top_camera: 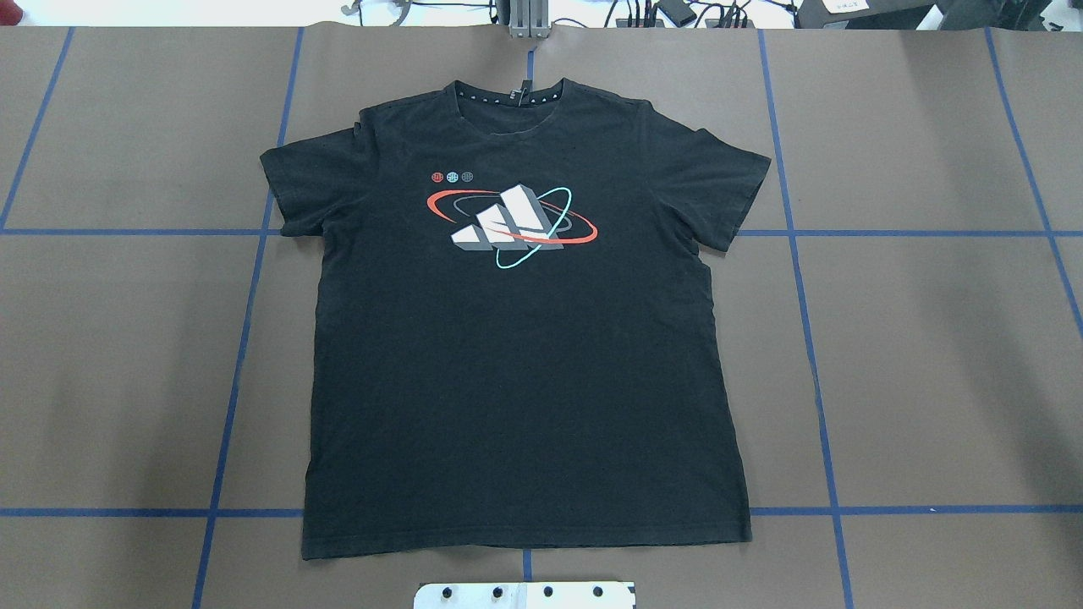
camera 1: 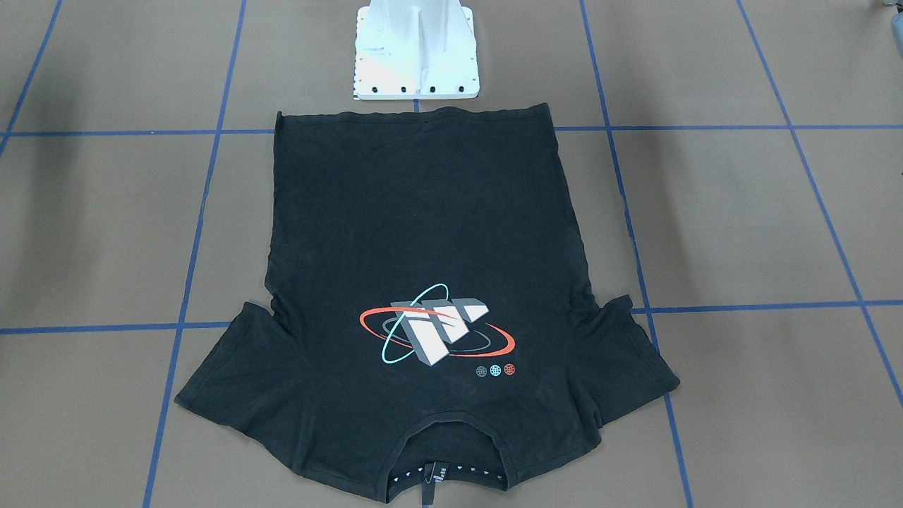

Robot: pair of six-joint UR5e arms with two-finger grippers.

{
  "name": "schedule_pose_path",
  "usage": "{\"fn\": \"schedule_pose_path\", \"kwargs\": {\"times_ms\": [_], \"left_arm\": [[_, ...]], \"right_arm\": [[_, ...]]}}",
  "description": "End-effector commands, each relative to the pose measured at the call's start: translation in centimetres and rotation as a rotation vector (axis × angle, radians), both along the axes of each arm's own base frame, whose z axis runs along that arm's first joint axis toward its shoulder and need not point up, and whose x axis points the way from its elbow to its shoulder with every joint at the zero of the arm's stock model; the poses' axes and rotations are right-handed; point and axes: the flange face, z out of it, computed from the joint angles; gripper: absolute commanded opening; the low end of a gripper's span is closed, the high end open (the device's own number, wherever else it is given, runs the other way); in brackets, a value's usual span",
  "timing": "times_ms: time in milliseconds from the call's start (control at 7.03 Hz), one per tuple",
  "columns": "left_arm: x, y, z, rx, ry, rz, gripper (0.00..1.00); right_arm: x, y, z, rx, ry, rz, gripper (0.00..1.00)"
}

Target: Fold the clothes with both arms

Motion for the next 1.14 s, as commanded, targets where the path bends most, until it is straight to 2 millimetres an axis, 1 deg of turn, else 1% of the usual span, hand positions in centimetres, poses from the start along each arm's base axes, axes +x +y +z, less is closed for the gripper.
{"fn": "schedule_pose_path", "kwargs": {"times_ms": [0,142,285,427,569,712,854,996], "left_arm": [[0.2,0.7,-1.0,0.015,0.002,0.005,1.00],[0.0,0.8,-0.7,0.008,-0.004,0.001,1.00],[0.0,1.4,-0.4,0.004,0.002,0.003,1.00],[0.1,1.5,-0.5,0.008,0.004,0.007,1.00],[0.2,1.6,-0.4,0.008,0.005,0.008,1.00],[0.3,1.6,-0.4,0.002,0.017,0.013,1.00],[0.8,1.7,-0.7,-0.006,0.066,0.042,1.00],[1.0,1.9,-0.8,-0.010,0.094,0.058,1.00]], "right_arm": [[-0.1,0.0,0.1,0.000,-0.001,-0.002,1.00],[-0.1,0.2,0.5,-0.009,0.000,-0.002,1.00],[-0.1,0.3,1.0,-0.020,0.000,0.000,1.00],[-0.1,0.3,1.9,-0.042,-0.005,0.003,1.00],[-0.3,0.2,2.0,-0.053,-0.031,0.002,1.00],[-0.7,0.0,1.4,-0.054,-0.084,-0.001,1.00],[-2.1,-1.1,0.3,-0.040,-0.141,-0.025,1.00],[-3.8,-5.3,0.5,0.003,-0.161,-0.040,1.00]]}}
